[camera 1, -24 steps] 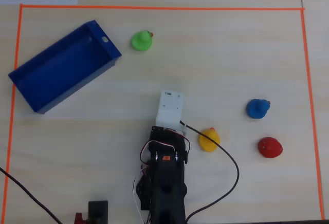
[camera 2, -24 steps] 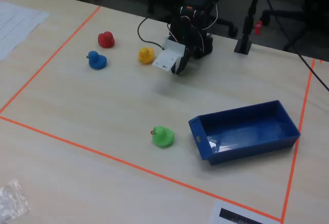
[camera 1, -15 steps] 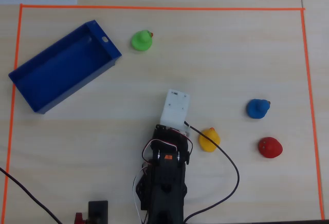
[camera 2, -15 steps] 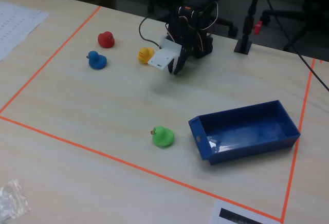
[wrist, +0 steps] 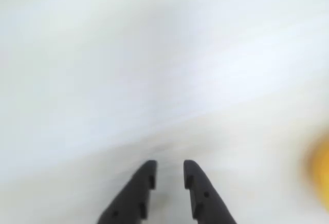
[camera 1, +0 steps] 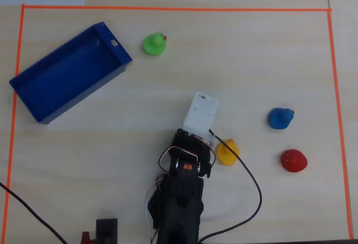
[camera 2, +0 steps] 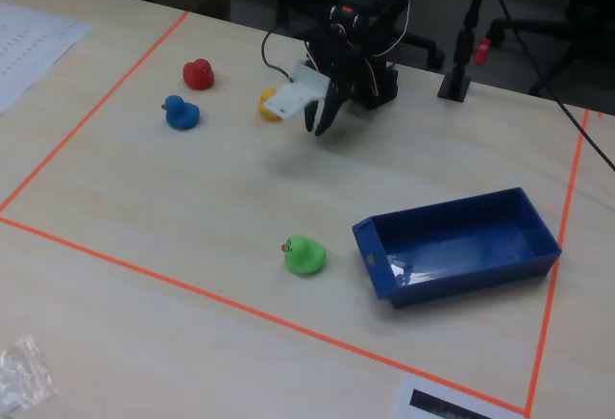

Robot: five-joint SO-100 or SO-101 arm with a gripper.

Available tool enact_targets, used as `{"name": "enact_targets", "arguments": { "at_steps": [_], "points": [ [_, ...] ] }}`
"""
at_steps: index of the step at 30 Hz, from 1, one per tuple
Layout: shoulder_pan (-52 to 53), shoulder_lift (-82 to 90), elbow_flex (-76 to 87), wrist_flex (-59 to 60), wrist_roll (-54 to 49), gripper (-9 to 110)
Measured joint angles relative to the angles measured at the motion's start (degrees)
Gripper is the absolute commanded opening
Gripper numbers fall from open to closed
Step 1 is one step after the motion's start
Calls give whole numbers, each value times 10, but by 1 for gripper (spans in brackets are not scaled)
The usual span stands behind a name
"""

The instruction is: Grasp blue duck and put it into box.

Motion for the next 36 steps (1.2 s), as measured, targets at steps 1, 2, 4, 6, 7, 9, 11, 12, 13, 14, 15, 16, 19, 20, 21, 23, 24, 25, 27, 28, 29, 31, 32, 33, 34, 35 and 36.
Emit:
{"name": "enact_targets", "arguments": {
  "at_steps": [1,2,4,6,7,9,11,12,13,14,15,16,19,20,21,23,24,25,27,28,29,31,32,33,34,35,36],
  "points": [
    [21,-42,-42,-5,2,22],
    [45,-81,-87,-11,5,25],
    [98,-162,-185,-29,10,28],
    [157,-236,-279,-53,11,33],
    [190,-272,-327,-69,13,36],
    [253,-330,-409,-98,25,38],
    [327,-391,-485,-142,31,40],
    [358,-416,-512,-166,33,40],
    [391,-442,-539,-197,36,40],
    [427,-471,-561,-233,37,41],
    [455,-493,-572,-263,38,41],
    [483,-517,-578,-298,39,41],
    [550,-586,-580,-390,40,41],
    [561,-608,-580,-417,40,41],
    [567,-630,-580,-444,40,41],
    [568,-671,-567,-495,40,42],
    [564,-690,-555,-519,39,42],
    [563,-710,-537,-546,34,42],
    [563,-739,-493,-596,23,42],
    [564,-742,-468,-620,18,42],
    [565,-742,-444,-641,13,42],
    [555,-742,-401,-675,8,42],
    [547,-742,-378,-686,7,42],
    [540,-742,-363,-692,7,42],
    [532,-742,-350,-696,7,42],
    [525,-742,-340,-698,7,42],
    [519,-742,-333,-699,7,42]
  ]
}}
